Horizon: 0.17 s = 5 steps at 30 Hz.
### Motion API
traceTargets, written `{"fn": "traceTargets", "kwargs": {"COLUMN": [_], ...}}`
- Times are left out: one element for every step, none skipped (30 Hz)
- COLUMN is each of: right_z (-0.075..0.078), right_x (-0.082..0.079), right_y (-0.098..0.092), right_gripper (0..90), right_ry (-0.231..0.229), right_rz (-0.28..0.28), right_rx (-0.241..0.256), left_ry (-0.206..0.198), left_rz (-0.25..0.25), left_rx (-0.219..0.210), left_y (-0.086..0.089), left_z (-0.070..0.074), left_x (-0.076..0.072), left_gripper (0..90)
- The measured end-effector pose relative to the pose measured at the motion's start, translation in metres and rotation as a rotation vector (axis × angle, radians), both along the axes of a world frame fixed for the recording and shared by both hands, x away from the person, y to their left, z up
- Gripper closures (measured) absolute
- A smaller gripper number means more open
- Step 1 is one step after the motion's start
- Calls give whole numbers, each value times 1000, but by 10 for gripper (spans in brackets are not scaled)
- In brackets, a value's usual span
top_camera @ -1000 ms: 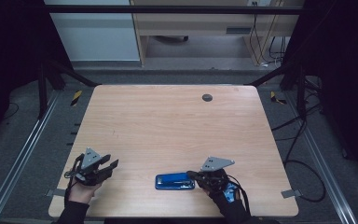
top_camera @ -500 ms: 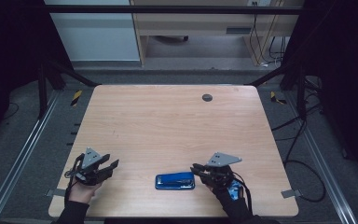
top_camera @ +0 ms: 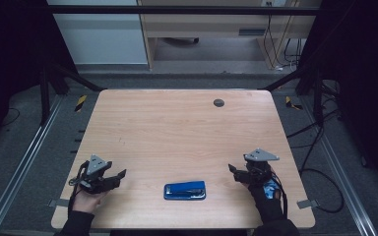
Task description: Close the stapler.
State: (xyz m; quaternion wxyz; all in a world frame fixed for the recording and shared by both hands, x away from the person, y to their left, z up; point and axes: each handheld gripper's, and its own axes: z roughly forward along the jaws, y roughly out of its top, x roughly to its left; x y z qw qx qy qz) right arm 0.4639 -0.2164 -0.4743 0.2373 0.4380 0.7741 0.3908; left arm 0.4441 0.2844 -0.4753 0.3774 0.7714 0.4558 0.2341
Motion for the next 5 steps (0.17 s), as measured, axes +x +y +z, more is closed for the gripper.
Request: {"fn": "traceTargets", "kwargs": {"right_z": [-1,-2,-4,-5,-5], "right_x": [1,2,3,4,5], "right_y": [-4,-8,-12,-16,-20], "right_gripper": [268,265,263,256,255], "right_ry": [1,15,22,32,43], "right_rz": [-10,-28,-43,-56,-62], "right_rx": [-24,-39,-55,-50,-36], "left_ry": [5,12,10,10,9], "left_rz": [6,12,15,17,21], "left_rx": [0,6,6,3,0], "left_y": [0,1,1,2,2], "left_z": [-1,-1,-1,-2,-3], "left_x": [1,2,2,3,3], "left_gripper": [321,314,309,303,294]}}
